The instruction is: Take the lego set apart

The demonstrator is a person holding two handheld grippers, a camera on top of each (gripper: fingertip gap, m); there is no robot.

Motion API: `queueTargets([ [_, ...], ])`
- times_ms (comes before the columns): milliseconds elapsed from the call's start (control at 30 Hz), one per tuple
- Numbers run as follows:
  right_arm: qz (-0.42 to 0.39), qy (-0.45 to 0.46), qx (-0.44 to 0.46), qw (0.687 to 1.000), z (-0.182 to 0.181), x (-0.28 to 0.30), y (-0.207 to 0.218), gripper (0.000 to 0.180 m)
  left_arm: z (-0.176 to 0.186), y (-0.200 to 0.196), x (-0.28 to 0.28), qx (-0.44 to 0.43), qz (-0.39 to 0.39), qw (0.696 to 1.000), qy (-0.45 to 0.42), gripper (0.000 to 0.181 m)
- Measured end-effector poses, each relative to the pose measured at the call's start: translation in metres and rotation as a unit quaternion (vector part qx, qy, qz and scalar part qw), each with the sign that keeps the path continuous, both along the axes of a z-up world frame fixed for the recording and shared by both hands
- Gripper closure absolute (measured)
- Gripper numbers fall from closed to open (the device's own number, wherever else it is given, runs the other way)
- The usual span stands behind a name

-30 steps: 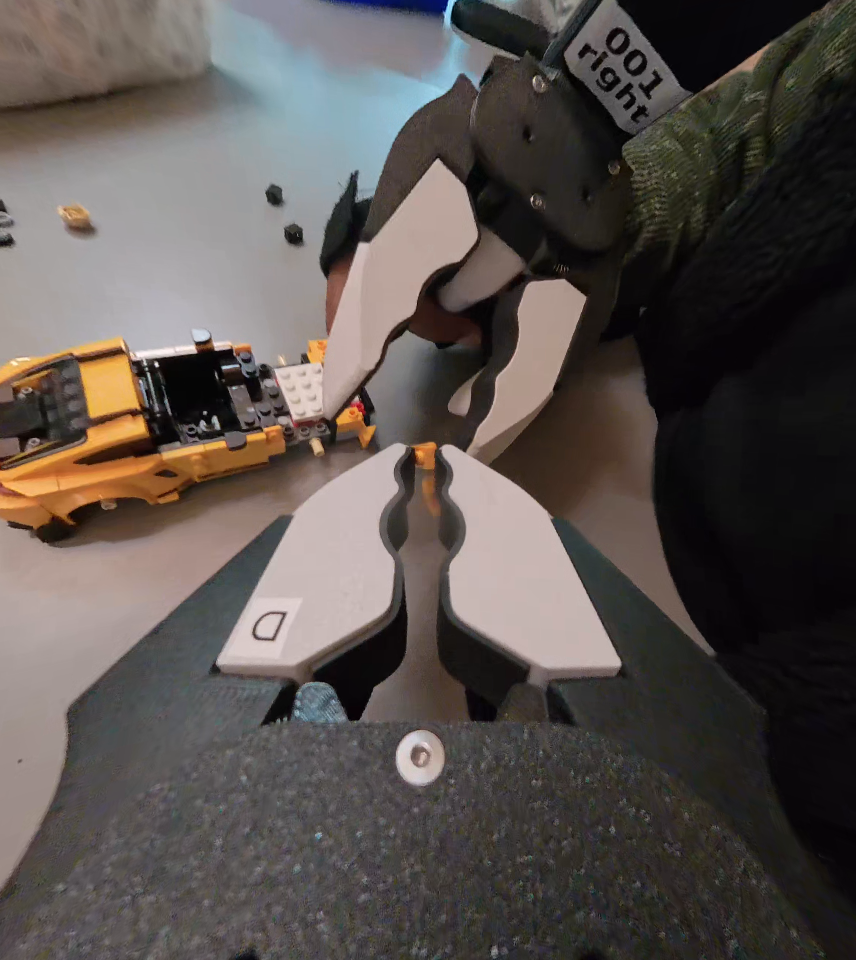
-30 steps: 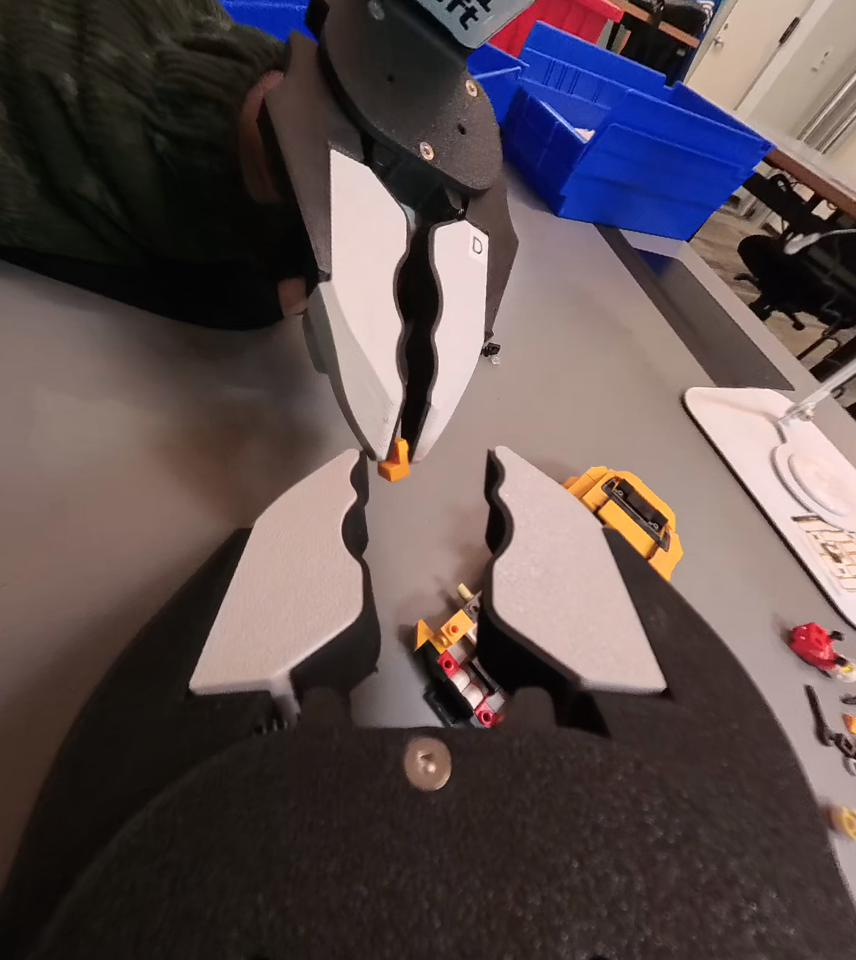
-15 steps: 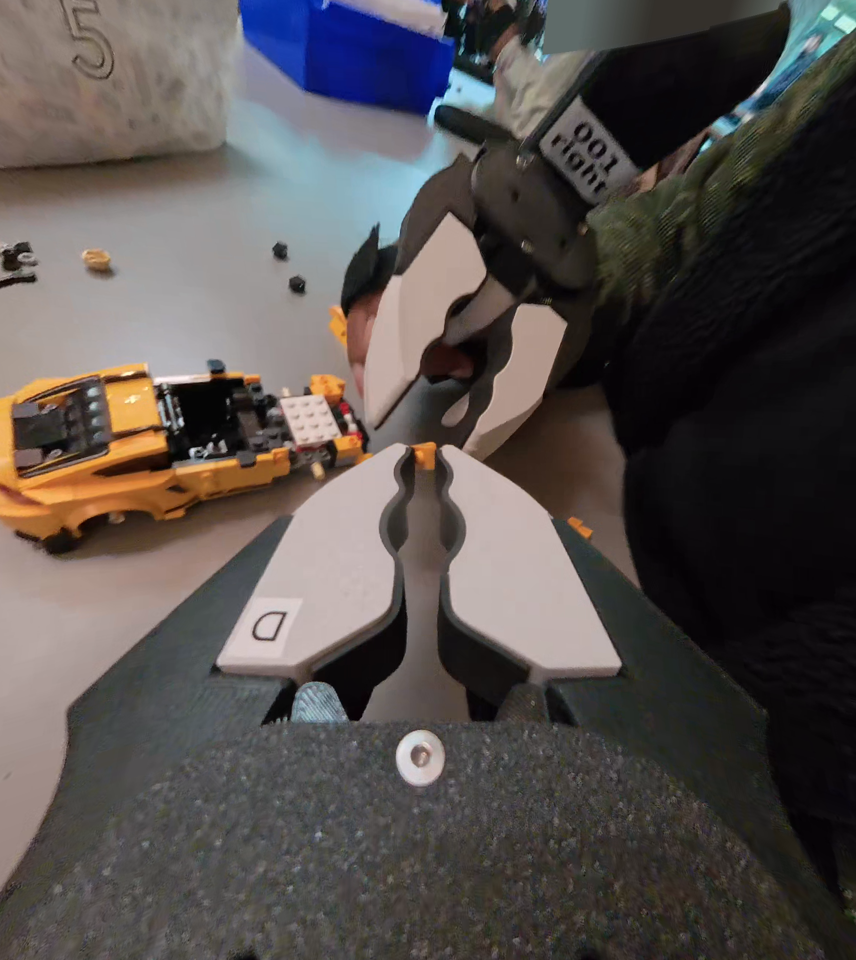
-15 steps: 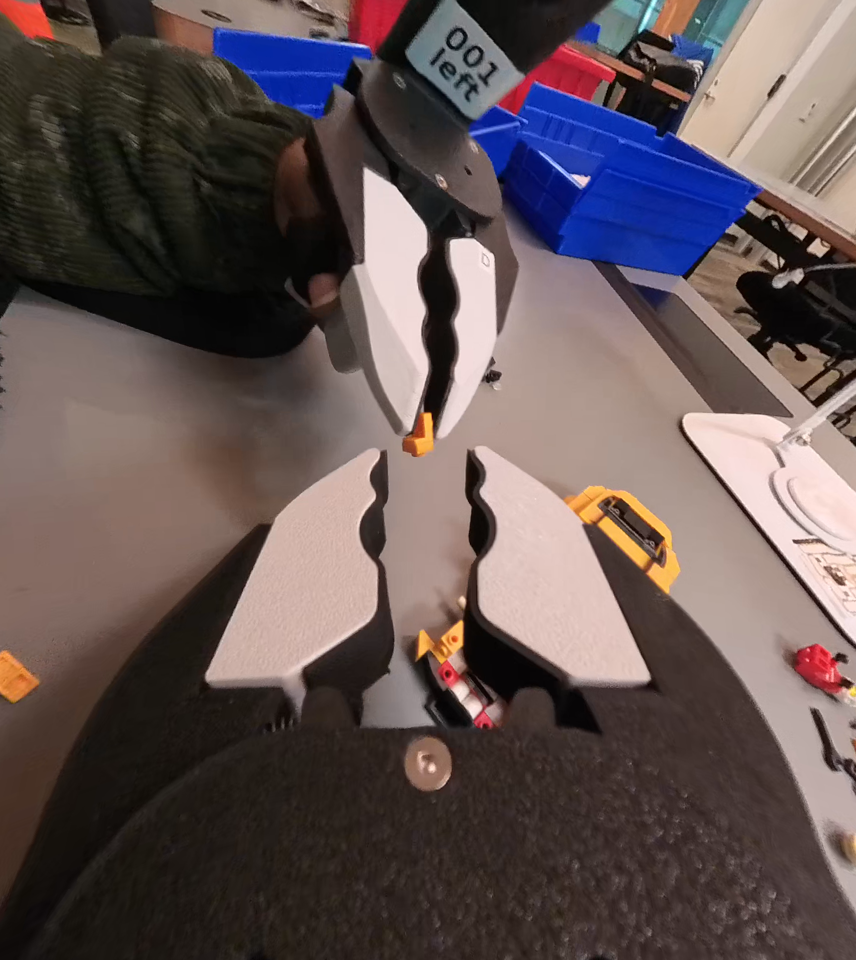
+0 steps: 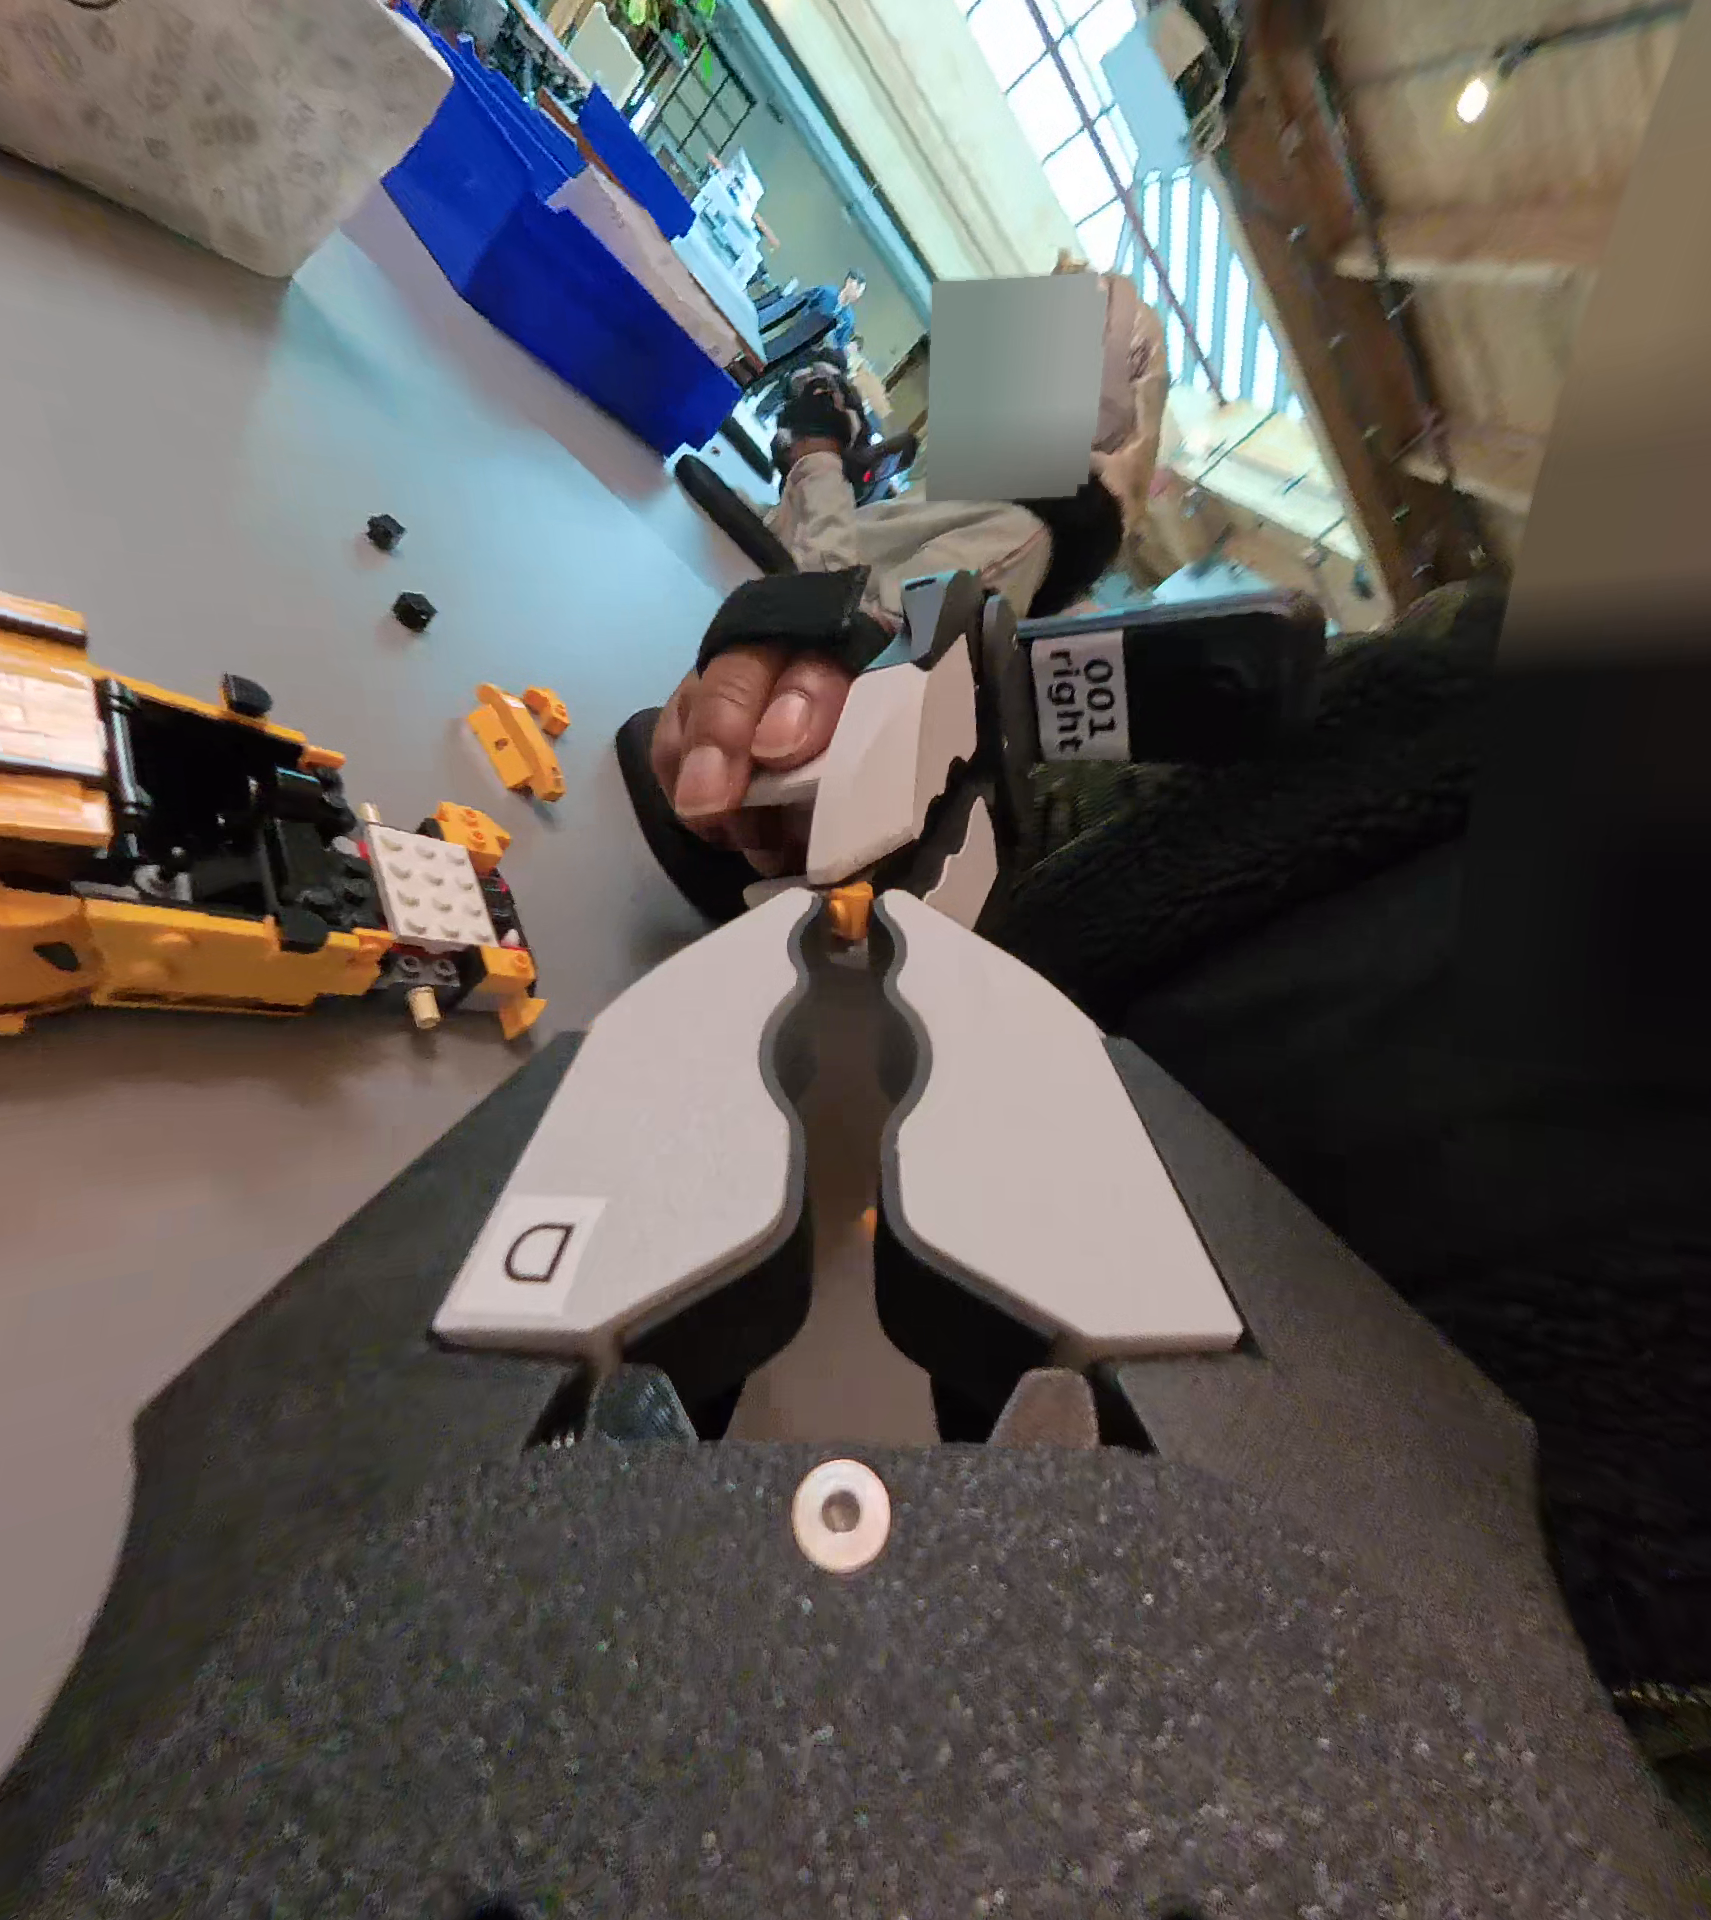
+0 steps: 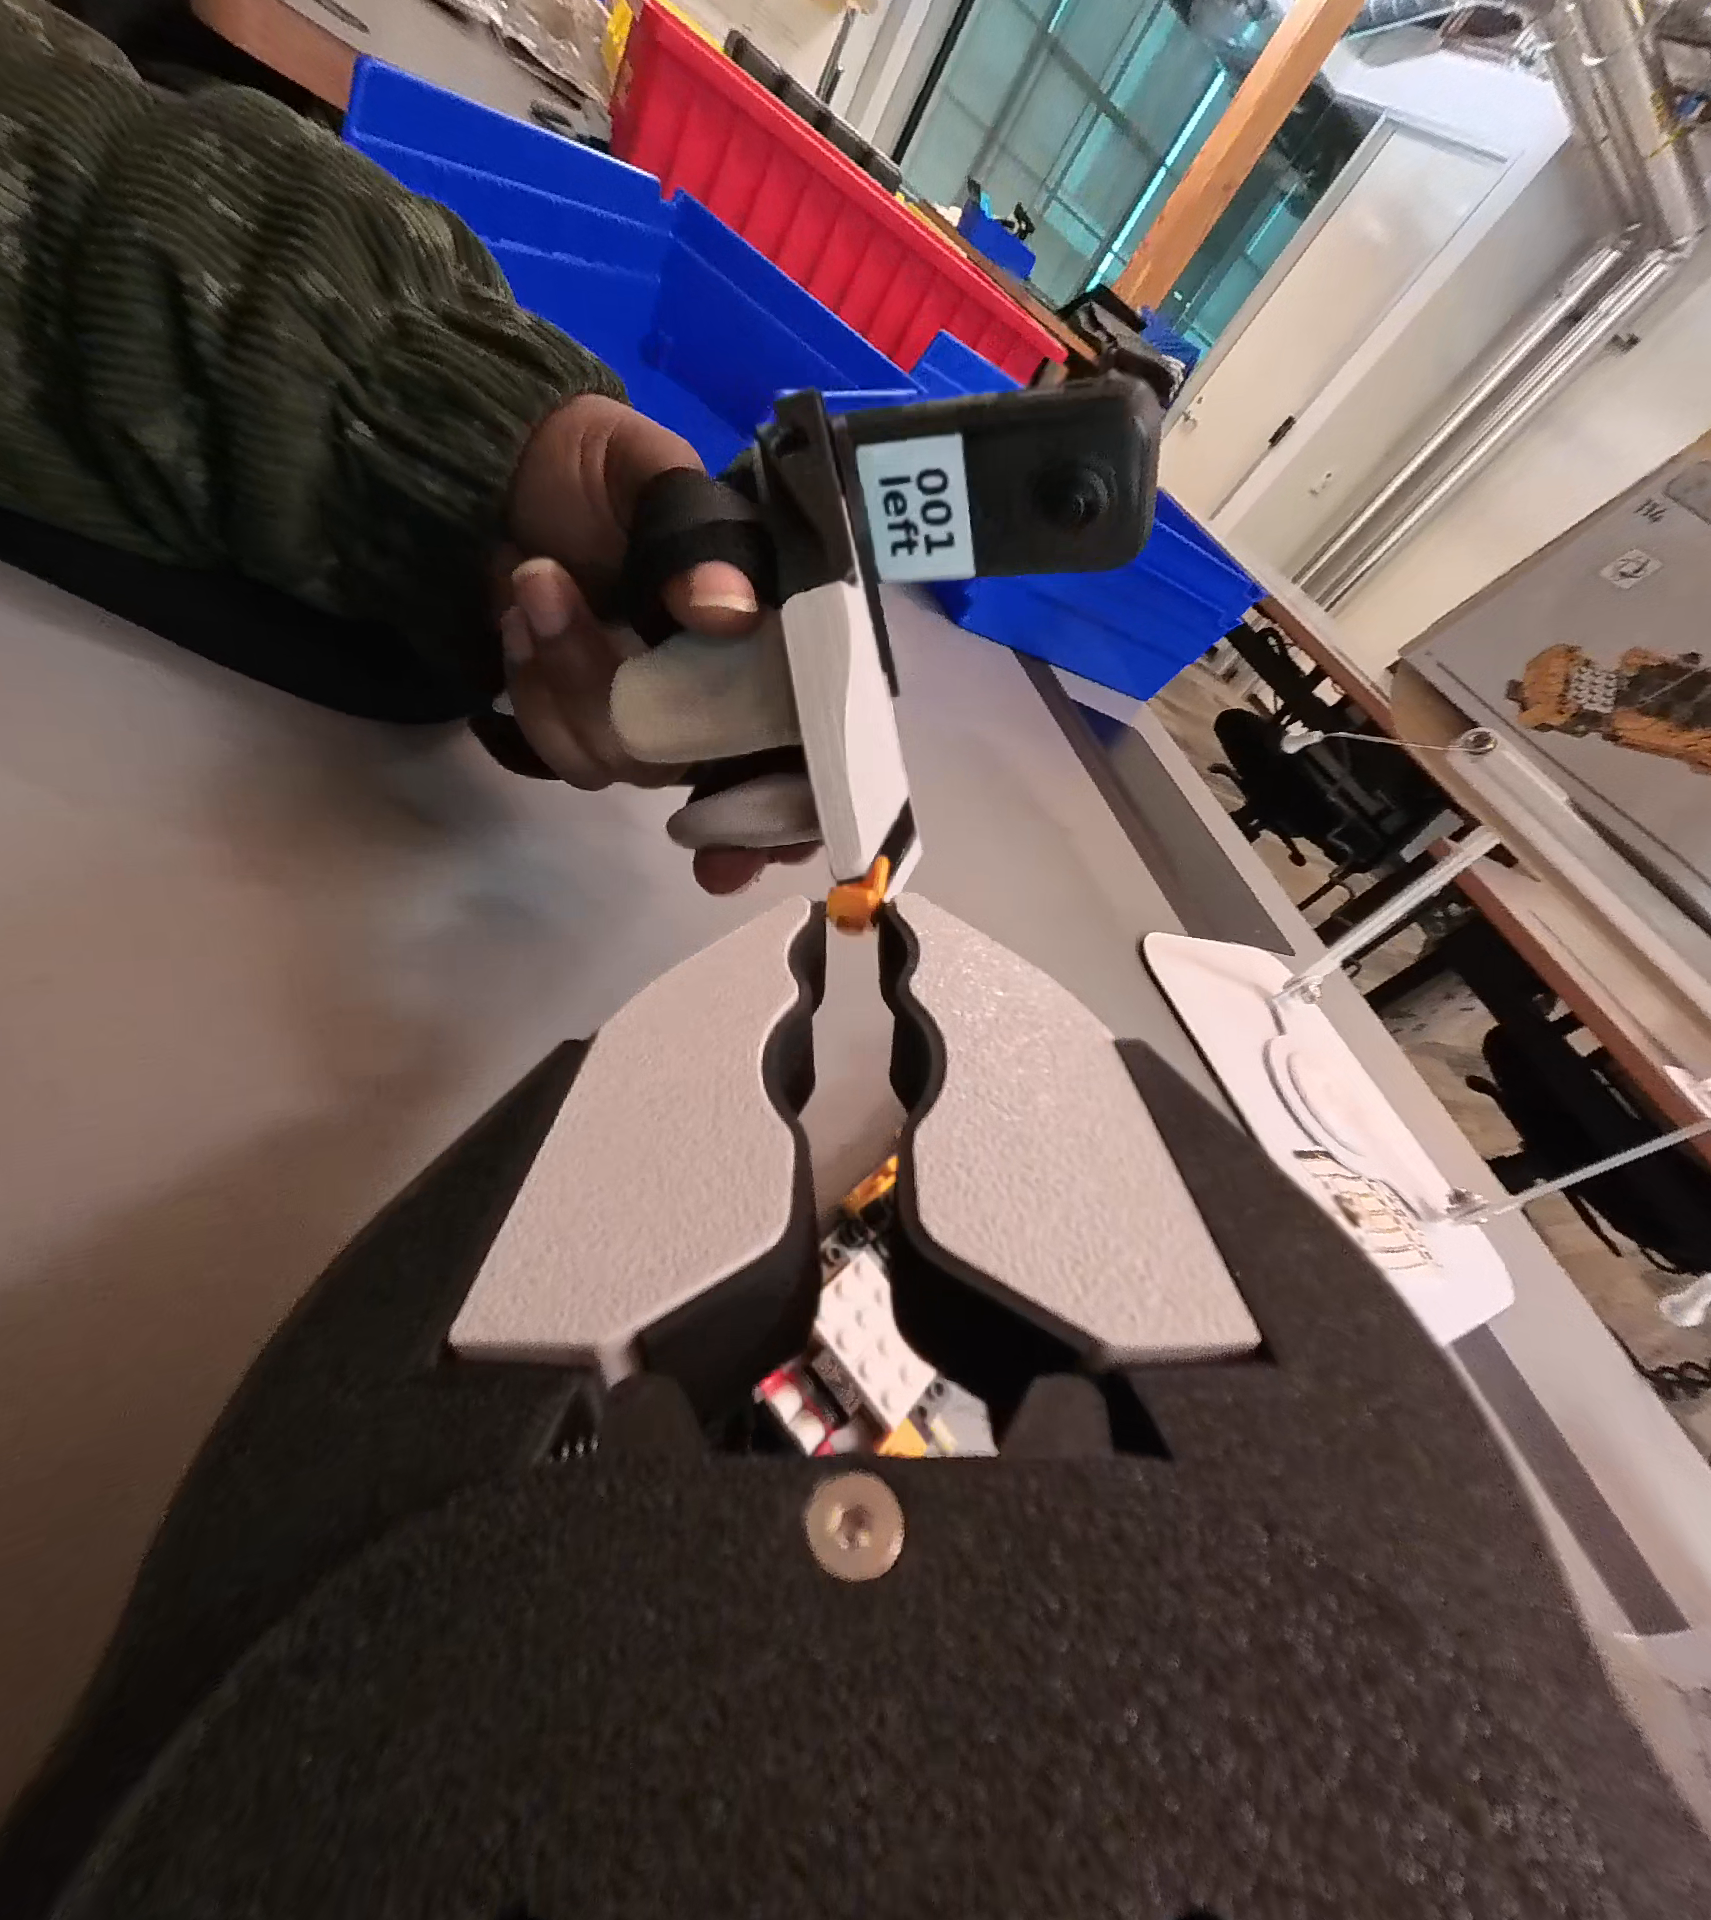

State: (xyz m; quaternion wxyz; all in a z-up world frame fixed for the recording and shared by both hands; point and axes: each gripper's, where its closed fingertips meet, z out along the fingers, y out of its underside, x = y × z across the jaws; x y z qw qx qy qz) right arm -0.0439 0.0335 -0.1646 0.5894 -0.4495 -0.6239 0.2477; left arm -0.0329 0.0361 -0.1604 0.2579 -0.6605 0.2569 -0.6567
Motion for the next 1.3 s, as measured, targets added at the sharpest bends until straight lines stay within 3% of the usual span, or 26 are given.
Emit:
queueTargets([
  [500, -0.025, -0.006, 0.046, 0.999, 0.002, 0.003, 0.004, 0.172, 0.001, 0.006, -0.001, -0.050, 0.011, 0.998, -0.028, 0.175],
  [867, -0.020, 0.016, -0.025, 0.999, 0.014, 0.009, 0.009, 0.178, 0.014, 0.010, 0.000, -0.032, 0.037, 0.997, -0.054, 0.175],
  [933, -0.028, 0.005, -0.024, 0.999, 0.009, 0.013, 0.014, 0.180, 0.032, 0.020, -0.014, -0.048, 0.062, 0.990, -0.115, 0.175],
  [1100, -0.060, 0.032, -0.021, 0.997, 0.015, 0.015, 0.025, 0.180, 0.027, 0.021, -0.017, -0.023, 0.083, 0.993, -0.076, 0.175],
  [1167, -0.057, 0.019, 0.002, 0.998, 0.010, 0.012, 0.022, 0.162, 0.022, 0.021, -0.010, -0.045, 0.074, 0.993, -0.076, 0.175],
  [1300, -0.055, 0.012, 0.017, 0.998, 0.010, 0.009, 0.019, 0.161, 0.012, 0.023, -0.003, -0.086, 0.072, 0.990, -0.080, 0.176],
])
